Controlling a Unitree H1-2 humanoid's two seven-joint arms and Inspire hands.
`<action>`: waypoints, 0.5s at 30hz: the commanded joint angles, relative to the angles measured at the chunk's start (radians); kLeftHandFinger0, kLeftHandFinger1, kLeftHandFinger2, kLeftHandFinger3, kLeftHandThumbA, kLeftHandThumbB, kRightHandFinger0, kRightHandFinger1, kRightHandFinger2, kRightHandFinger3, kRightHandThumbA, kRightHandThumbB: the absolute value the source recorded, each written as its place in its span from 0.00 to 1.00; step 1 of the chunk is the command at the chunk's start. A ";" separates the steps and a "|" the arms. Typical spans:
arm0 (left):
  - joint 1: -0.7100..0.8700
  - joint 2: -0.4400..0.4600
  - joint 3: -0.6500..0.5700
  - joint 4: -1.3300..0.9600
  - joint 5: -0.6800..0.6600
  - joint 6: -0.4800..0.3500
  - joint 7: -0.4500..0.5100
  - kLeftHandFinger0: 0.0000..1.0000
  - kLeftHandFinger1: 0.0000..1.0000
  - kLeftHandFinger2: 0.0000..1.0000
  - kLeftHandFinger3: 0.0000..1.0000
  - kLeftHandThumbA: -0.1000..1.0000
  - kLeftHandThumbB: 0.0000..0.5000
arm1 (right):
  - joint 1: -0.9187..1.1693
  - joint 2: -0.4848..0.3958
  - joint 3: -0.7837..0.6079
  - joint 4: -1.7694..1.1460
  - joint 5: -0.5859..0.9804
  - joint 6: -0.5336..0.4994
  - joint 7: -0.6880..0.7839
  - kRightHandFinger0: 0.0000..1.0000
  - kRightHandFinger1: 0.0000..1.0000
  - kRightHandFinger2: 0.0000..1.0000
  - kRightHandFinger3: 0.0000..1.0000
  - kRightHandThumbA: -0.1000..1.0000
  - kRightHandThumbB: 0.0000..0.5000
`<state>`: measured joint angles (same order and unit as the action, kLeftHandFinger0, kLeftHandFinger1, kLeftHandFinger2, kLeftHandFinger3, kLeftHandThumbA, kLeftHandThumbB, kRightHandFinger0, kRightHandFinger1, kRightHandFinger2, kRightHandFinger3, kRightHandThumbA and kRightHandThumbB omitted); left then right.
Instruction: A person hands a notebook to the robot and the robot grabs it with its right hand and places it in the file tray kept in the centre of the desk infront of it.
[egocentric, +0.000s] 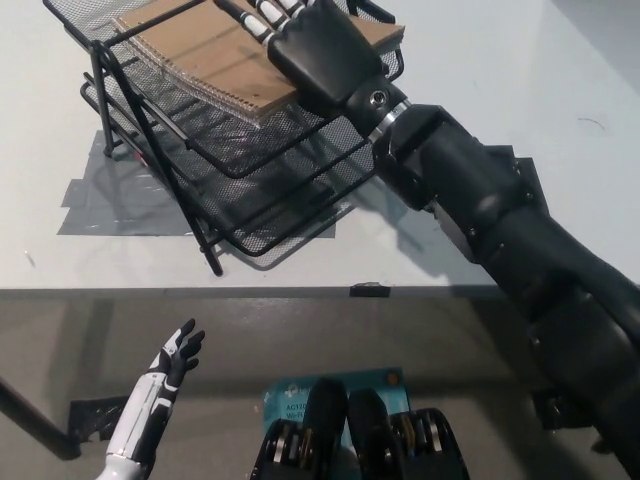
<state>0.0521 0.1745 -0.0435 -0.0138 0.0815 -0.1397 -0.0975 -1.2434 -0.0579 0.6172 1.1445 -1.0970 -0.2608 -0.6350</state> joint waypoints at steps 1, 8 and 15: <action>-0.035 0.031 0.000 -0.053 0.007 -0.026 -0.019 1.00 1.00 1.00 1.00 1.00 0.07 | -0.169 -0.206 -0.216 -0.829 1.236 0.731 1.499 1.00 1.00 1.00 1.00 1.00 1.00; -0.044 0.030 0.001 -0.050 0.014 -0.026 -0.014 1.00 1.00 1.00 1.00 1.00 0.09 | -0.188 -0.255 -0.202 -0.860 1.332 0.731 1.541 1.00 1.00 1.00 1.00 1.00 1.00; -0.060 0.033 0.002 -0.042 0.014 -0.031 -0.015 1.00 1.00 1.00 1.00 1.00 0.11 | -0.238 -0.322 -0.178 -0.907 1.421 0.731 1.566 1.00 1.00 1.00 1.00 1.00 0.97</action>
<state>0.0513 0.1745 -0.0436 0.0091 0.0824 -0.1354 -0.0975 -1.1745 -0.1090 0.5598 0.9377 -0.8622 -0.1535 -0.3363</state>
